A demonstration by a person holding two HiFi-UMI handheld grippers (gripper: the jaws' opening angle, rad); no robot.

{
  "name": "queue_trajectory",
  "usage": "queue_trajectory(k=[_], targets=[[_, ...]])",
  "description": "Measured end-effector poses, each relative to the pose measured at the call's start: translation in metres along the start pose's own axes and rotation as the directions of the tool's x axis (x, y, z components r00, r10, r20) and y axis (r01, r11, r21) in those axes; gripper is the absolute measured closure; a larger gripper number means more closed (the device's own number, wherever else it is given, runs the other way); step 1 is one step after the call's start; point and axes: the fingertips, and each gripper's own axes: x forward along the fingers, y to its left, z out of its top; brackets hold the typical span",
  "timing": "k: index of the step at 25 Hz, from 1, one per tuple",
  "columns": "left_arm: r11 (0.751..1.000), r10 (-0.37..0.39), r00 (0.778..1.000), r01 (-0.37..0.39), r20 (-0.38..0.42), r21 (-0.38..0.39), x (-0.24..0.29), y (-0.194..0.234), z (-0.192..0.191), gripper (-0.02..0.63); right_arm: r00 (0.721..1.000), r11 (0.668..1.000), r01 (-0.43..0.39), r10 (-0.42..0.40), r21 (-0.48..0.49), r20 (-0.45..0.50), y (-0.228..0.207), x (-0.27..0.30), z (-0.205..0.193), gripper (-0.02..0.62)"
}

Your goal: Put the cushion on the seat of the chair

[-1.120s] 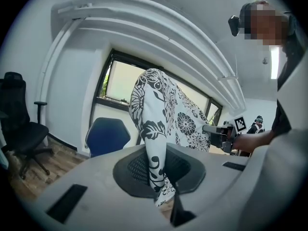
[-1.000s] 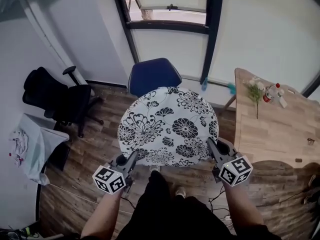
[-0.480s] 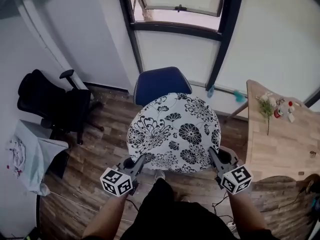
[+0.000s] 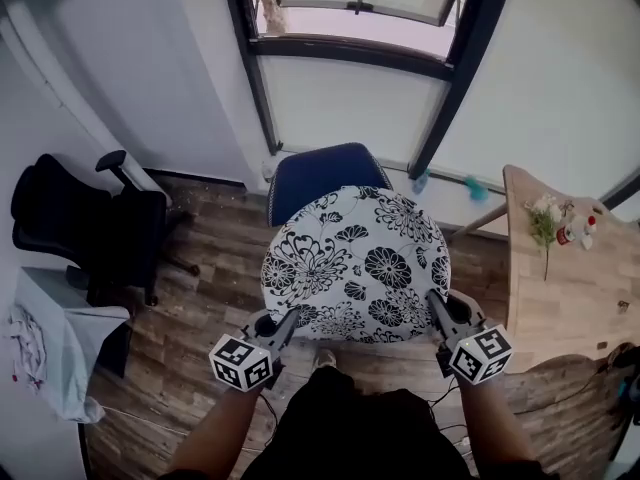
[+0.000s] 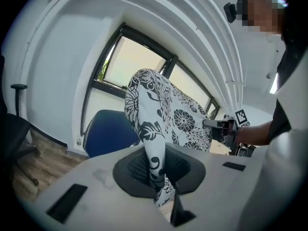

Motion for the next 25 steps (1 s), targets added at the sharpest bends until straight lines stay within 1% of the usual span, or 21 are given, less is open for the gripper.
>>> queue_trajectory(k=[3,5,8,11,15,19,23,25], targets=[[1.0,-0.01,1.0,0.01,-0.023,-0.023,0.016,0.038,0.01,0.58,1.0,1.0,0.021,-0.021,0.012,-0.022,-0.008,0.04,0.009,0.56],[0.999,-0.017,0.999,0.016,-0.037,-0.042,0.028,0.056,0.014,0.58,0.999,0.999,0.033,-0.033,0.021,-0.038,-0.015,0.062,0.013,0.56],[0.998,-0.026,0.998,0.023,-0.056,-0.065,0.042,0.072,0.012,0.58,0.997,0.998,0.049,-0.047,0.038,-0.063,-0.023,0.084,0.011,0.56],[0.996,-0.019,0.997,0.013,-0.073,-0.088,0.053,0.084,0.005,0.579,0.995,0.998,0.048,-0.043,0.048,-0.091,-0.029,0.101,0.003,0.56],[0.993,0.027,0.994,-0.038,-0.103,-0.113,0.063,0.101,-0.014,0.578,0.992,0.998,0.014,-0.005,0.067,-0.128,-0.035,0.129,-0.017,0.56],[0.989,0.063,0.991,-0.078,-0.122,-0.127,0.087,0.117,-0.037,0.58,0.988,0.996,-0.002,0.015,0.084,-0.155,-0.055,0.154,-0.04,0.56],[0.981,0.107,0.98,-0.132,-0.168,-0.143,0.1,0.141,-0.064,0.58,0.978,0.991,-0.021,0.048,0.131,-0.204,-0.069,0.184,-0.073,0.56],[0.976,0.117,0.974,-0.148,-0.192,-0.157,0.11,0.149,-0.08,0.58,0.969,0.988,-0.038,0.074,0.152,-0.236,-0.077,0.197,-0.093,0.56]])
